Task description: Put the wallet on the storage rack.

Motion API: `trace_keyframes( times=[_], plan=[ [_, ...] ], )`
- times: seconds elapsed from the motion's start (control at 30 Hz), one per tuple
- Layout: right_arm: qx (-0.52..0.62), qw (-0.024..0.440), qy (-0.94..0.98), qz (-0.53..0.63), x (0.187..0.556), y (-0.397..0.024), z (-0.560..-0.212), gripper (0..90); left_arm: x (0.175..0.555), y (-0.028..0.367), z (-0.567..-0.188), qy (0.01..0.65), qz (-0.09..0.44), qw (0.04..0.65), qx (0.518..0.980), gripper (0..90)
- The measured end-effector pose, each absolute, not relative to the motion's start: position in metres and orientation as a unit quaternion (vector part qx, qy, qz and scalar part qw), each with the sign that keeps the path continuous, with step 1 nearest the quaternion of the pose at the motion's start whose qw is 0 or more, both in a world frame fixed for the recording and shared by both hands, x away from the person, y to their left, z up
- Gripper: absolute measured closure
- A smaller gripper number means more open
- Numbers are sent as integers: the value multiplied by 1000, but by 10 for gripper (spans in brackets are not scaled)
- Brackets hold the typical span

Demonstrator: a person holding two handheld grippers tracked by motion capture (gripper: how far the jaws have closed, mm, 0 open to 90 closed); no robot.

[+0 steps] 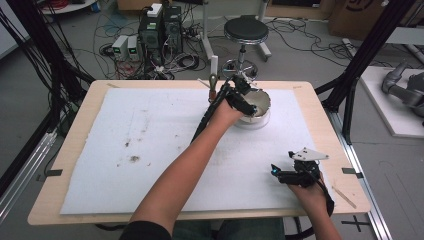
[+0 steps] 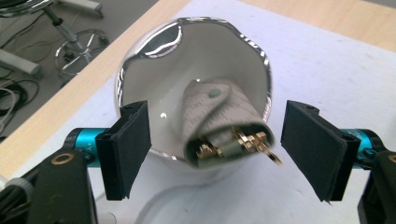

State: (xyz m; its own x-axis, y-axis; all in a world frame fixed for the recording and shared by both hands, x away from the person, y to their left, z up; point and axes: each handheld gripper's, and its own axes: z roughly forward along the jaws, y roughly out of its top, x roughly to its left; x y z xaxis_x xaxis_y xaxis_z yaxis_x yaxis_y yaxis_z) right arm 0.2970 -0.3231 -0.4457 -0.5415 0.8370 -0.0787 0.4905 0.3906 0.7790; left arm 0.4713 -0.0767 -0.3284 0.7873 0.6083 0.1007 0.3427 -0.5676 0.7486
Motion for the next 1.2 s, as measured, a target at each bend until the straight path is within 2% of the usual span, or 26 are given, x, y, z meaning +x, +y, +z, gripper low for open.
trace_keyframes(
  times=[0.47, 0.8, 1.2],
  plan=[
    [411, 241, 800, 364, 298, -318, -445, 168, 417, -8, -334, 249, 162, 433, 851, 241],
    [409, 239, 800, 368, 302, -314, -445, 168, 378, 52, -352, 261, 173, 461, 830, 229],
    [399, 236, 804, 371, 307, -307, -444, 168, 351, 100, -379, 279, 173, 484, 811, 222]
  ],
)
